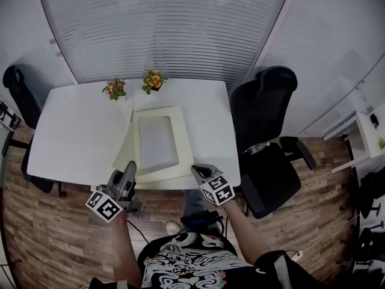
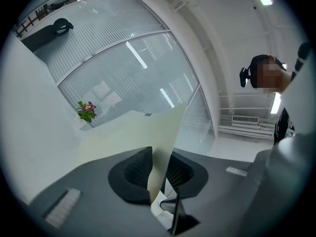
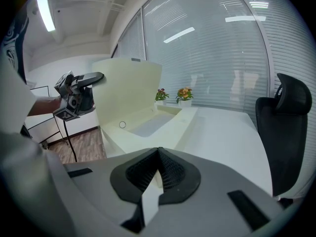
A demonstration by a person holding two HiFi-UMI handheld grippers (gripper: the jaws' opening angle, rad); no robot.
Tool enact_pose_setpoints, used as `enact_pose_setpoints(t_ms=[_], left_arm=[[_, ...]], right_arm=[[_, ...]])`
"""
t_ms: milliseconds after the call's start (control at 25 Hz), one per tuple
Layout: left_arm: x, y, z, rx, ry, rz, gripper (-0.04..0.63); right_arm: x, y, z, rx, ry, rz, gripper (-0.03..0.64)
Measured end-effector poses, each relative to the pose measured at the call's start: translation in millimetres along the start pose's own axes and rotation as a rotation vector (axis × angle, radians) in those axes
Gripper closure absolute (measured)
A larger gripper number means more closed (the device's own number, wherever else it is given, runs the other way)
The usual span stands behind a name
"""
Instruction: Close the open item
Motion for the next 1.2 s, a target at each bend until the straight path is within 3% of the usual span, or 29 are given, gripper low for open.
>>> enact_pose_setpoints(t_ms=[520, 1200], left_arm=[[-10, 0, -18, -0.052, 0.081, 0.016, 0.534], [-33, -3, -44, -0.078, 0.247, 0.001, 0.523]], right_arm=[[1, 0, -2, 0.021, 0.012, 0.015, 0.614], [0, 4, 1, 0.038, 0.019, 0.022, 0.614]])
Point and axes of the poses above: the fingertips, and each gripper's own axes: z backward along the fingers, y to its left, x out of its top, the point moved 9 cm from there along z, backward along the fingers, and after that the axes turned 10 degrees about z, right-handed, at the moved point
